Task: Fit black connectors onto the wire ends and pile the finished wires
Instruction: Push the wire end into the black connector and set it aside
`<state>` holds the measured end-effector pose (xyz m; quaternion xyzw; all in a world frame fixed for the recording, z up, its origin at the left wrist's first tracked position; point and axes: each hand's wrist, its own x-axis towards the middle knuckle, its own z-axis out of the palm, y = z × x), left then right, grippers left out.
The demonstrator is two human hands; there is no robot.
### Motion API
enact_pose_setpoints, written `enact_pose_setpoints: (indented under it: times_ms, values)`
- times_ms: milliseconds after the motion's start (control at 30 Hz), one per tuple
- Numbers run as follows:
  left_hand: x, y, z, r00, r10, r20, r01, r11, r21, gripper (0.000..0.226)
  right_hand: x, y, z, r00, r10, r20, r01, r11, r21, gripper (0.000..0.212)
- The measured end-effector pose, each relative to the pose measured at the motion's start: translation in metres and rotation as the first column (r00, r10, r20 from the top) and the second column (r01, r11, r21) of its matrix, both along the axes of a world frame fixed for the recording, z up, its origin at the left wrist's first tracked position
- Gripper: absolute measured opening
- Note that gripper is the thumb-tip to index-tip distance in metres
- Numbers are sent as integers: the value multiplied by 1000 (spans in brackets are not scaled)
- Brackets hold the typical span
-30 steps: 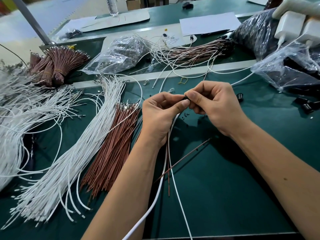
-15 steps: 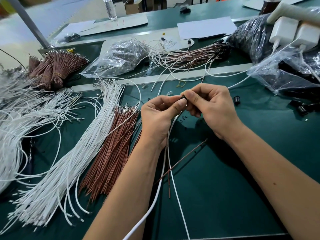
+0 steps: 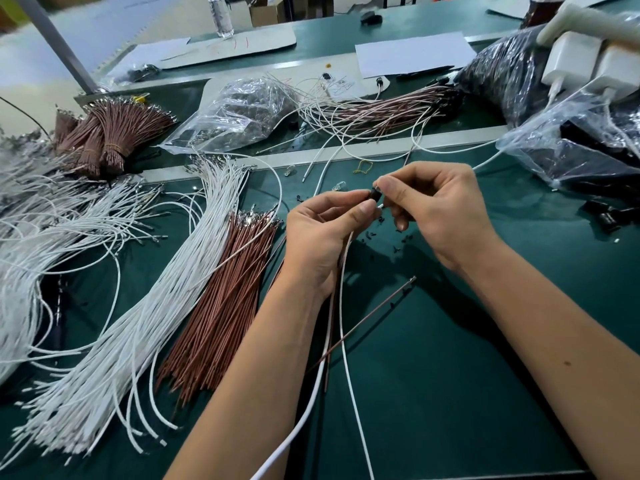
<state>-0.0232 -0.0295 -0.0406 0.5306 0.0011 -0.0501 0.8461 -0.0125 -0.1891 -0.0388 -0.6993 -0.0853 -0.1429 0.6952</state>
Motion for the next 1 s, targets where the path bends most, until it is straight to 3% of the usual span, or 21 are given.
enact_pose_setpoints:
  times_ms: [433,733,1000]
  values:
    - [-6,-9,7,995,19,-101,-41,974,-221,14,-7,10,-1,989,108,-98,-81,964,252,14]
    - [-2,-10,8,990,-18,-143,-24,958,-287,7,-3,-4,2,973,224,-49,-208,953,221,21]
    - [-2,-9,8,991,-21,-134,-22,951,-309,6,-4,-2,-1,983,175,49,-180,977,113,23]
